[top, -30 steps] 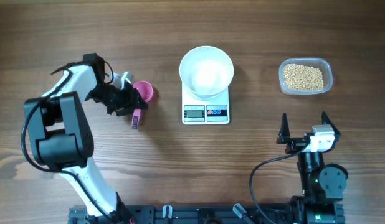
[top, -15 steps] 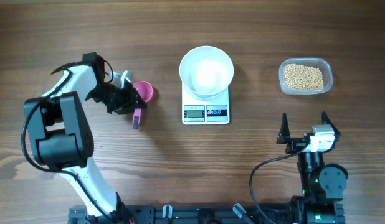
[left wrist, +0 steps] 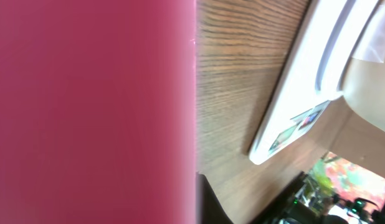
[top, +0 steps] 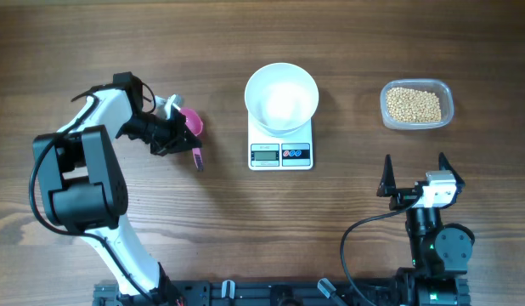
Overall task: Scoop item into bowl and weigh 150g on scale
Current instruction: 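Close the left gripper on the pink scoop and lift it, then carry the scoop above the bowl toward the right gripper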
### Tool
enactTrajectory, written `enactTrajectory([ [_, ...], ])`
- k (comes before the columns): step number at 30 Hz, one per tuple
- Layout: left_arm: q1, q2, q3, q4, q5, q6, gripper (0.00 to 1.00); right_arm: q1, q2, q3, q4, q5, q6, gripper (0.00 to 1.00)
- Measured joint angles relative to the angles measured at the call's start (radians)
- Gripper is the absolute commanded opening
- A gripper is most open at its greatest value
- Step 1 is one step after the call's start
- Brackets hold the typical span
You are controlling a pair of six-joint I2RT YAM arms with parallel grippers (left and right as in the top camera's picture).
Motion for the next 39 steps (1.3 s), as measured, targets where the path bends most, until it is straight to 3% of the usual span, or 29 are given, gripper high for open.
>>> enactTrajectory([
  [7,0.000,0.007,0.079,-0.127,0.208,-0.056,0.04,0.000,0.000,0.000,0.000,0.000,0.000,1.00],
  [11,0.000,0.004,0.131,-0.138,0.482,-0.098,0.04,0.000,0.000,0.000,0.000,0.000,0.000,1.00],
  [15,0.000,-0.024,0.131,-0.112,0.631,-0.108,0.04,0.000,0.000,0.000,0.000,0.000,0.000,1.00],
  [19,0.000,-0.124,0.131,-0.111,0.695,-0.129,0.04,0.000,0.000,-0.001,0.034,-0.013,0.008,1.00],
  [22,0.000,-0.209,0.138,-0.065,0.712,-0.185,0.04,0.000,0.000,-0.001,0.105,-0.113,0.109,1.00],
  [25,-0.008,-0.279,0.150,0.053,0.693,-0.310,0.04,0.000,0.000,-0.001,0.195,-0.189,0.356,1.00],
  [27,-0.035,-0.333,0.151,0.173,0.625,-0.456,0.04,0.000,0.000,0.000,0.355,-0.204,0.546,1.00],
  [31,-0.108,-0.413,0.151,0.461,0.491,-0.745,0.04,0.000,0.002,0.010,0.610,-0.160,0.718,1.00],
  [34,-0.167,-0.447,0.159,0.692,0.423,-0.932,0.04,0.000,0.024,0.053,0.598,-0.138,0.779,1.00],
  [36,-0.225,-0.453,0.164,0.871,0.389,-1.067,0.04,0.000,0.109,0.188,0.473,-0.159,0.795,1.00],
  [39,-0.304,-0.454,0.164,1.001,0.332,-1.213,0.04,0.000,0.337,0.483,0.212,-0.278,0.779,1.00],
])
